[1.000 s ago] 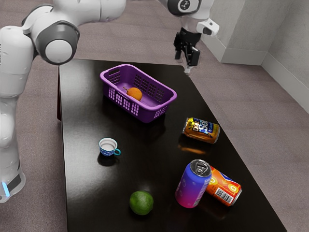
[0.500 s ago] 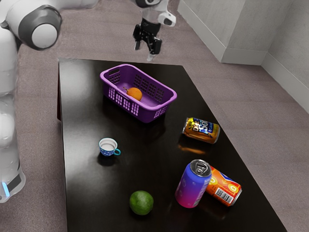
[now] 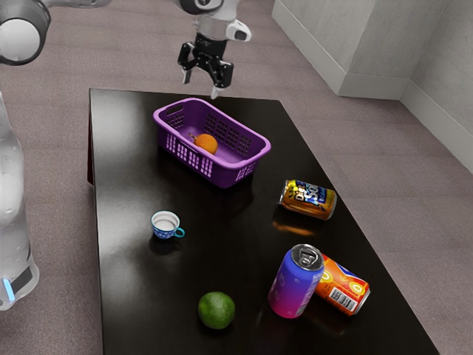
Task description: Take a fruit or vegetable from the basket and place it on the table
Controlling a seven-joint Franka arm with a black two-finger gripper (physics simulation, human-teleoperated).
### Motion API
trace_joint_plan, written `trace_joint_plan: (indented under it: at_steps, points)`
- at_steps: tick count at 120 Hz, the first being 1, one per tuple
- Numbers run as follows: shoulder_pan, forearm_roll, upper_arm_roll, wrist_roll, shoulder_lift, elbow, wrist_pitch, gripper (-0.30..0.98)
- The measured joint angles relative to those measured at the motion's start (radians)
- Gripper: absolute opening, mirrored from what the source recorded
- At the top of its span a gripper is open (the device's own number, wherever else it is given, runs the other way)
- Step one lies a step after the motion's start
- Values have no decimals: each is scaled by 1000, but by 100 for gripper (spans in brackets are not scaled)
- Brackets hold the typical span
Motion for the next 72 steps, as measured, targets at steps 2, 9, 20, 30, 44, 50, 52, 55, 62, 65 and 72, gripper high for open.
trace_joint_plan:
  at_steps: [2,9,20,30,44,50,52,55,62,65,72]
  points:
    - [1,-1,0,-10,1,0,-1,69]
    - [-1,-6,-3,-45,2,1,-1,69]
    - [-3,-29,-30,-96,15,1,6,69]
    - [-12,-51,-47,-139,23,0,13,69]
    - [-9,-63,-53,-199,24,-6,28,69]
    - [-8,-62,-53,-224,22,-21,41,69]
    - [-8,-60,-53,-232,21,-33,49,69]
    - [-8,-58,-53,-244,19,-50,62,69]
    - [-8,-54,-53,-271,16,-87,95,69]
    - [-8,-52,-53,-281,16,-101,109,69]
    - [-8,-44,-52,-305,14,-133,145,69]
